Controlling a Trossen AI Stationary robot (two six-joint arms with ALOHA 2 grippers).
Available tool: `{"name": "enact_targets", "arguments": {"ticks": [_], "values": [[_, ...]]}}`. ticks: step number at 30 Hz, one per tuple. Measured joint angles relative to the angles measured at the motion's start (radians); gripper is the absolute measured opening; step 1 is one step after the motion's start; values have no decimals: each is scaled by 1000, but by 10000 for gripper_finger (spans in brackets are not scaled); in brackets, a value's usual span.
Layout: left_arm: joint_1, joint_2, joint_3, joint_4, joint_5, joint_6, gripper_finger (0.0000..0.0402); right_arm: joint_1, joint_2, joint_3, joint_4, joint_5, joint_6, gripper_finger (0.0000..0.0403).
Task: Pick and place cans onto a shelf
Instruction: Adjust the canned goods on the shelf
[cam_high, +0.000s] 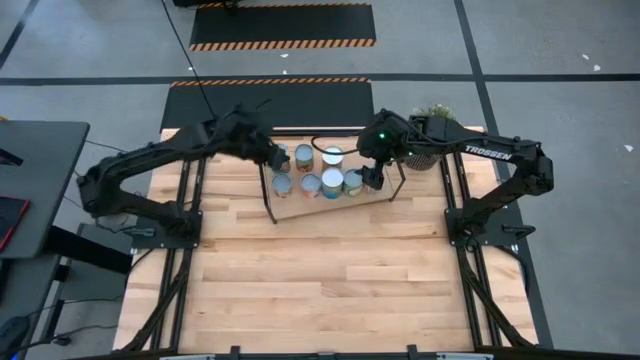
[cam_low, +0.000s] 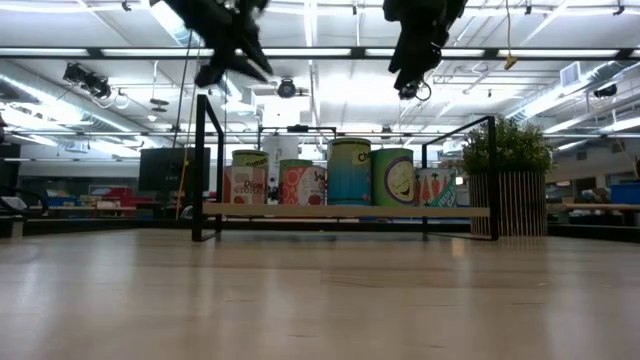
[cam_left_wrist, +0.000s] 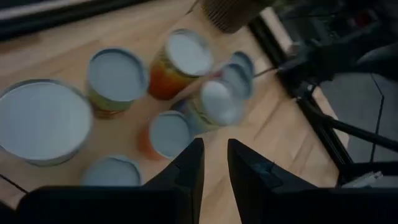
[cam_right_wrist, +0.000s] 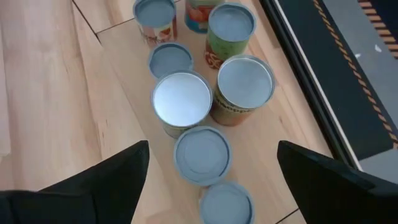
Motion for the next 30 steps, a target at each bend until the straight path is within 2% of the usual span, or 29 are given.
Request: {"name": "enact_targets", "arguments": {"ticks": [5, 9, 13, 23, 26, 30], "values": [[121, 137, 34, -26, 127, 12, 78, 6, 0, 1, -4, 0, 25, 355], [164, 240, 181, -111, 154, 110, 78, 14, 1, 1, -4, 0, 25, 350], [194, 376, 376, -300, 82, 230, 78, 14, 1, 1, -4, 1, 25, 349], [298, 757, 808, -716, 11, 472, 78, 13, 1, 1, -2, 2, 25, 349], [309, 826, 876, -793, 5, 530, 78, 13, 1, 1, -2, 2, 25, 349], [314, 876, 889, -823, -34, 599, 78, 13, 2, 1, -1, 3, 25, 349]]}}
